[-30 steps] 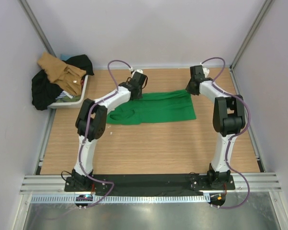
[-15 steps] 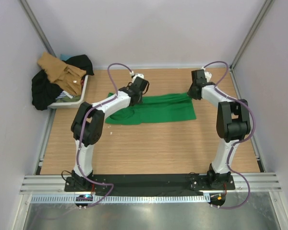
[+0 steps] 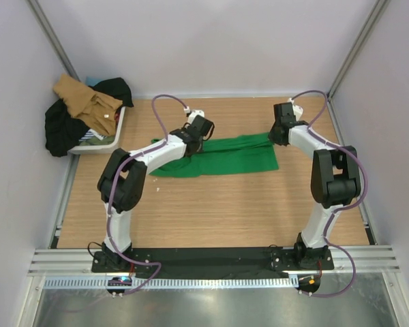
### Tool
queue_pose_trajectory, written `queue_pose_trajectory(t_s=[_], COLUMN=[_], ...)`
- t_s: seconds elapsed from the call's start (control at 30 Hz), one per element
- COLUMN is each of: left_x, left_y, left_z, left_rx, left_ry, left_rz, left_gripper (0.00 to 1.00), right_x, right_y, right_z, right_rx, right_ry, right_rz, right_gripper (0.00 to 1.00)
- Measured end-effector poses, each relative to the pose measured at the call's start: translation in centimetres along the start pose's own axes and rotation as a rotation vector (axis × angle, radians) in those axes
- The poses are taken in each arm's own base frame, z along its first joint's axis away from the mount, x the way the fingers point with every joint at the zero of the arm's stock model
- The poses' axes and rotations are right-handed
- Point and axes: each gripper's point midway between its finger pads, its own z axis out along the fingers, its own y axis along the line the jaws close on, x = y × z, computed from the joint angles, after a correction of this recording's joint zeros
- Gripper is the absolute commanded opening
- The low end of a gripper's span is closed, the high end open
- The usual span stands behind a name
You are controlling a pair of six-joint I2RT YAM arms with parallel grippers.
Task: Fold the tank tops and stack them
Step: Fold the tank top
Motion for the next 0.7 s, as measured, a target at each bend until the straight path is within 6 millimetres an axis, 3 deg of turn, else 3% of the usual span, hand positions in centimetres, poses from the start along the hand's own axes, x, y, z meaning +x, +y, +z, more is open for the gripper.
queue_pose_trajectory(t_s=[0.27, 0.53, 0.7], left_x=[0.4, 0.9, 2.2], left_y=[-0.2, 0.2, 0.1], left_z=[-0.5, -1.2, -1.2], left_rx=[-0.025, -0.045, -0.053], left_ry=[-0.006, -0.010, 0.008], left_rz=[-0.002, 0.001, -0.014], left_gripper=[0.00, 0.00, 0.00], right_x=[1.4, 1.0, 2.0], right_y=[-0.8, -1.0, -1.7], right_z=[0.3, -1.1, -0.9], right_rx=[0.019, 0.005, 0.021], right_ry=[0.028, 0.003, 0.007], right_rz=[-0.007, 0.003, 0.019], right_gripper=[0.01, 0.01, 0.01])
